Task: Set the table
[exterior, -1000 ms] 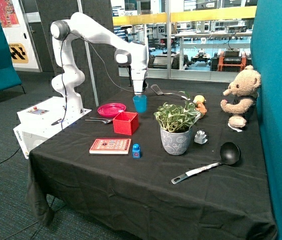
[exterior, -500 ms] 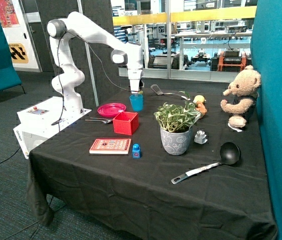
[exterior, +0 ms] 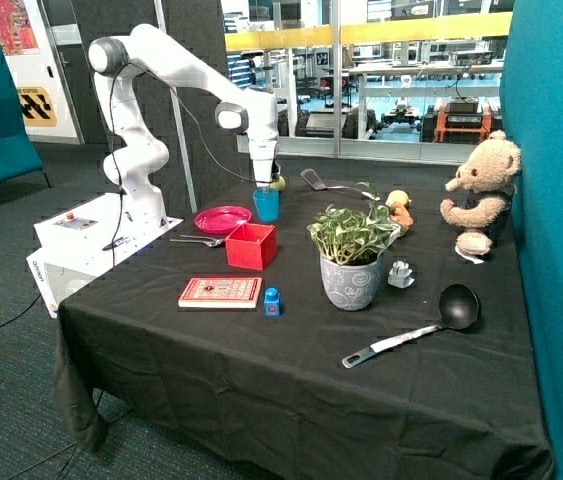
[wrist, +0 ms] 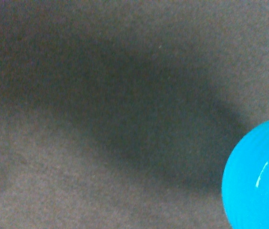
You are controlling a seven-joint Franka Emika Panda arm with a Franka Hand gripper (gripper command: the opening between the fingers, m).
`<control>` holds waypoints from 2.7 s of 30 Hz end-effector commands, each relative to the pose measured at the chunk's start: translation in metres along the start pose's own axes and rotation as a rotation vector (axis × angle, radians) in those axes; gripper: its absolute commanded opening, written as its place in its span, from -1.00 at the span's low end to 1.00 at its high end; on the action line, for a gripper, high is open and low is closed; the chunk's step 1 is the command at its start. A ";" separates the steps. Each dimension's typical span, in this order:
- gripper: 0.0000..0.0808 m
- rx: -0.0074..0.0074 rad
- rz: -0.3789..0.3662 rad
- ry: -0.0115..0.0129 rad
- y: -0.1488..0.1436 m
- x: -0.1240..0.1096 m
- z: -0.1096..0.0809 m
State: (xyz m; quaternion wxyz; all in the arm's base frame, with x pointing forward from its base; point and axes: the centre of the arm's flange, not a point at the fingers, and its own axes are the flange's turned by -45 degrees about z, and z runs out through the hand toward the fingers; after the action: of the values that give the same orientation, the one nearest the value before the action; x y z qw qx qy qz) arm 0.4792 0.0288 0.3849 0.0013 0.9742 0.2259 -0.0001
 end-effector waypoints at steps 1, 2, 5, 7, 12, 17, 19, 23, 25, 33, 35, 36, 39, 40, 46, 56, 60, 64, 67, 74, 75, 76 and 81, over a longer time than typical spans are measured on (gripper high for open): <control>-1.00 0.0025 0.001 0.0008 -0.010 -0.011 0.011; -1.00 0.0025 0.001 0.0008 -0.010 -0.012 0.012; -1.00 0.0025 0.004 0.0008 -0.011 -0.014 0.015; -1.00 0.0025 0.007 0.0008 -0.011 -0.017 0.017; -1.00 0.0025 0.009 0.0008 -0.011 -0.021 0.023; -1.00 0.0025 0.008 0.0008 -0.010 -0.020 0.025; -1.00 0.0025 0.006 0.0008 -0.010 -0.020 0.026; -1.00 0.0025 0.002 0.0008 -0.009 -0.015 0.028; -1.00 0.0025 0.001 0.0008 -0.009 -0.013 0.028; -1.00 0.0025 0.001 0.0008 -0.011 -0.009 0.033; -1.00 0.0025 0.001 0.0008 -0.012 -0.009 0.035; -1.00 0.0025 -0.007 0.0008 -0.012 -0.009 0.035; -1.00 0.0025 0.001 0.0008 -0.011 -0.010 0.037; -1.00 0.0025 0.002 0.0008 -0.011 -0.010 0.038; -1.00 0.0025 0.010 0.0008 -0.008 -0.012 0.040; -0.45 0.0025 -0.005 0.0008 -0.008 -0.014 0.042; -0.21 0.0025 -0.010 0.0008 -0.009 -0.014 0.042; 0.03 0.0025 -0.016 0.0008 -0.010 -0.013 0.043; 0.19 0.0025 -0.022 0.0009 -0.011 -0.012 0.043; 0.58 0.0025 -0.031 0.0009 -0.013 -0.010 0.043; 0.62 0.0025 -0.032 0.0009 -0.014 -0.010 0.043; 0.64 0.0025 -0.032 0.0009 -0.014 -0.010 0.043; 0.84 0.0025 -0.036 0.0009 -0.016 -0.010 0.044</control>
State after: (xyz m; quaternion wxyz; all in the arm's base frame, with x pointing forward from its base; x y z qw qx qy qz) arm 0.4645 0.0353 0.3416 0.0000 0.9711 0.2388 -0.0009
